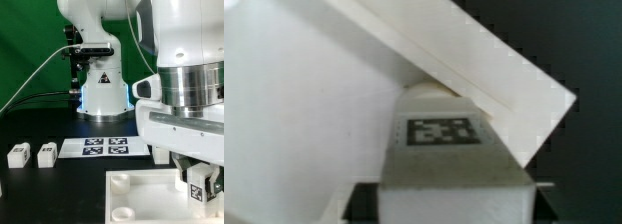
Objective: Assemble one leg
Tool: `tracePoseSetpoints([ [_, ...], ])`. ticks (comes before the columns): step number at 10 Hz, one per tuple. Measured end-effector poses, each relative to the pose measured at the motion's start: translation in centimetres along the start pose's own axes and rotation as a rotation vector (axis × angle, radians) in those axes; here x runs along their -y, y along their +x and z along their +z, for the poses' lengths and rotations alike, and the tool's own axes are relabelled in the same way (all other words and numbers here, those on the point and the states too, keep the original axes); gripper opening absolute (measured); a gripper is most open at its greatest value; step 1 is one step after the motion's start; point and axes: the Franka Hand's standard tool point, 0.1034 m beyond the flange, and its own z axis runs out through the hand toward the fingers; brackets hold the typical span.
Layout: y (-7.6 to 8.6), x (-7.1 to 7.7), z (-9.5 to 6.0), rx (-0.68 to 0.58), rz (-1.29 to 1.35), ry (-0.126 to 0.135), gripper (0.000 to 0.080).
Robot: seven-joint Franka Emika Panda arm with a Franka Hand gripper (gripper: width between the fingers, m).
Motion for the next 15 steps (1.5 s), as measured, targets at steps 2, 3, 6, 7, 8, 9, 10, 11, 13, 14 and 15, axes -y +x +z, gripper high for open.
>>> tracePoseSetpoints([
  [2,-0.2,0.0,0.0,0.043,0.360,0.009,0.0291],
  [3,-0.2,0.0,0.1,0.049,0.458,0.009,0.0291],
  [6,-0.3,-0.1,0.0,0.044,0.631,0.002,0.0291],
  [7,-0.3,-0.1,0.0,0.045,0.610,0.003,0.0292],
  [8,-0.3,-0.1,0.1,0.045,0.609,0.001,0.0292],
  [9,-0.3,-0.1,0.1,0.045,0.607,0.002,0.0475],
  [10,-0.4,-0.1,0.1,0.045,0.604,0.002,0.0588],
  [11,-0.6,-0.1,0.2,0.044,0.599,0.006,0.0588],
  [13,-2.7,-0.3,0.2,0.042,0.570,0.013,0.0646],
  [14,-3.6,0.1,-0.4,0.045,0.556,0.020,0.0646],
  [15,-4.2,0.3,-0.8,0.048,0.543,0.026,0.0649],
])
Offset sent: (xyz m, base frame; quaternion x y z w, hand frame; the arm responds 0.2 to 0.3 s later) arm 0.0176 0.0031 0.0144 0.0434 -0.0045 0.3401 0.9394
